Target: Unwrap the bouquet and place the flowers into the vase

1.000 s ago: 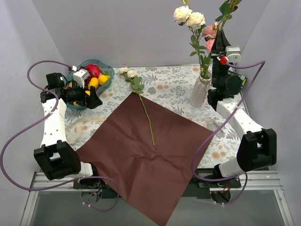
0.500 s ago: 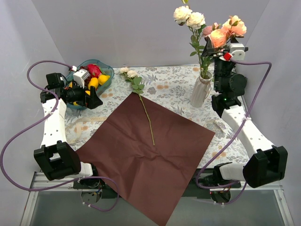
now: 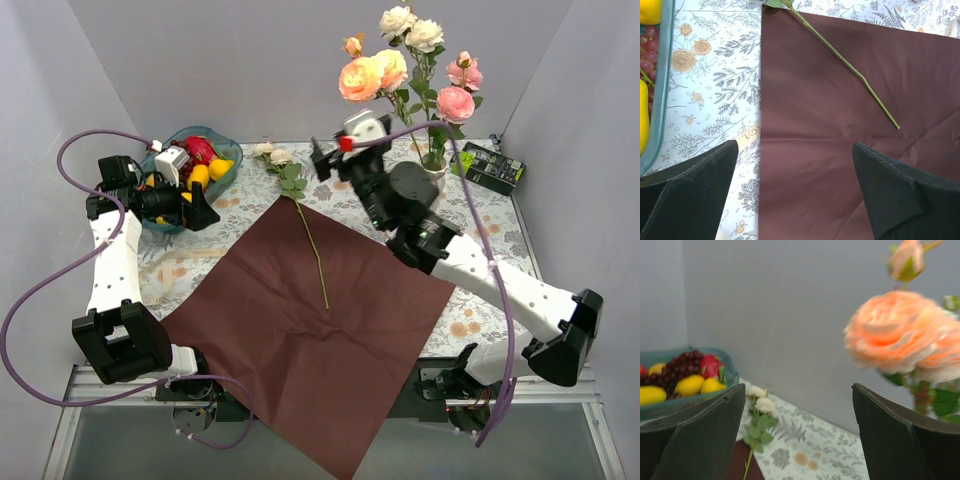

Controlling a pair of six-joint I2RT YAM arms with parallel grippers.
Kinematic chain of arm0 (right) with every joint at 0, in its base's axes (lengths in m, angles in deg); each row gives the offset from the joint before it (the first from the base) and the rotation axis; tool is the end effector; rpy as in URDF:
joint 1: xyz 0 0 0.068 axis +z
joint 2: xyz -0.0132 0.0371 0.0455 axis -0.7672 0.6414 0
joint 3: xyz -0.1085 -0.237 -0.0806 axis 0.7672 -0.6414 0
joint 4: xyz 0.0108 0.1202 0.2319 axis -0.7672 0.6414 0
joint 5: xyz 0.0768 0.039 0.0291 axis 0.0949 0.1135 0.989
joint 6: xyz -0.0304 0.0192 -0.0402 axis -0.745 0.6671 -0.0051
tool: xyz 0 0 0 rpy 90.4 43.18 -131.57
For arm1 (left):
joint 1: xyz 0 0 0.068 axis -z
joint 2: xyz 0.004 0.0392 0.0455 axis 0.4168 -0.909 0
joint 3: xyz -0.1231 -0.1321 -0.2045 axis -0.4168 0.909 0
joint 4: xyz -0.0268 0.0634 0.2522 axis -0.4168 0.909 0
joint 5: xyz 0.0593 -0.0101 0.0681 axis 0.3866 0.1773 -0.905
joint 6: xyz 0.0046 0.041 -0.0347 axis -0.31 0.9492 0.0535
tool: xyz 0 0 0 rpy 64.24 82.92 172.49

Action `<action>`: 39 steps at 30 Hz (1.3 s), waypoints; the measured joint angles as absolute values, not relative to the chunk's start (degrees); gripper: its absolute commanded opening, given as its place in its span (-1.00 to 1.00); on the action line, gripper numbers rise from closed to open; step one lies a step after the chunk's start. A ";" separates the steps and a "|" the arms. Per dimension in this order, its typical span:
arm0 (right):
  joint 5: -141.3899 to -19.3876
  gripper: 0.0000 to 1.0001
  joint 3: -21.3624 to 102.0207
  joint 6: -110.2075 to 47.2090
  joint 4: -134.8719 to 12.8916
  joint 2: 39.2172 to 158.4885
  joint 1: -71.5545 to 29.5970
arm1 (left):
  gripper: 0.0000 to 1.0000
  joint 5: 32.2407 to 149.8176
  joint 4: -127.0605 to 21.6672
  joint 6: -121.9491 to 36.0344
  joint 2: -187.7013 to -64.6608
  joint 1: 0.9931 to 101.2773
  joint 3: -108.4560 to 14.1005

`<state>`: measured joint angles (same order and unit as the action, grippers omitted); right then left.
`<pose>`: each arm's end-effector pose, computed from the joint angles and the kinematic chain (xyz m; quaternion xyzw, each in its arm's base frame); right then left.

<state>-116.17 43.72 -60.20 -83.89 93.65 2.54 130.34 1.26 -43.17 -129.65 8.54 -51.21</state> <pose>0.1905 0.2220 0.4883 -0.1500 0.5367 0.0924 0.8252 0.2700 0.0506 0.3413 -0.0908 0.8755 -0.3734 0.2930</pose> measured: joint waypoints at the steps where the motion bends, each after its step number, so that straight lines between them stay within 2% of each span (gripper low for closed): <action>1: -116.89 0.90 43.72 -60.55 -82.14 95.05 4.64 | 0.96 130.34 1.26 -43.24 -129.65 8.54 -51.02; 7: -120.65 0.96 46.41 -60.53 -74.38 103.64 8.39 | 0.96 130.16 1.04 -43.28 -128.68 8.54 -49.25; 13: -120.98 0.96 47.04 -58.43 -71.52 106.19 8.11 | 0.96 129.88 0.78 -42.93 -127.15 8.54 -48.44; 21: -112.91 0.96 56.31 -46.91 -63.39 120.34 3.35 | 0.96 129.92 0.83 -42.95 -127.11 8.54 -48.44; 26: -105.40 0.78 58.19 -39.94 -56.22 132.07 -1.64 | 0.97 129.73 0.80 -42.89 -127.11 8.54 -48.44; 32: -99.65 0.65 62.95 -36.66 -49.75 143.46 -4.50 | 0.96 129.42 0.85 -42.30 -127.11 8.54 -48.44; 39: -95.10 0.48 67.96 -34.15 -48.90 147.94 -6.14 | 0.96 128.96 0.98 -41.55 -127.11 8.54 -48.44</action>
<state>-95.10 67.96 -34.15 -48.90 147.94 -6.14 128.96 0.98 -41.55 -127.11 8.54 -48.44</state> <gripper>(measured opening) 0.770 0.982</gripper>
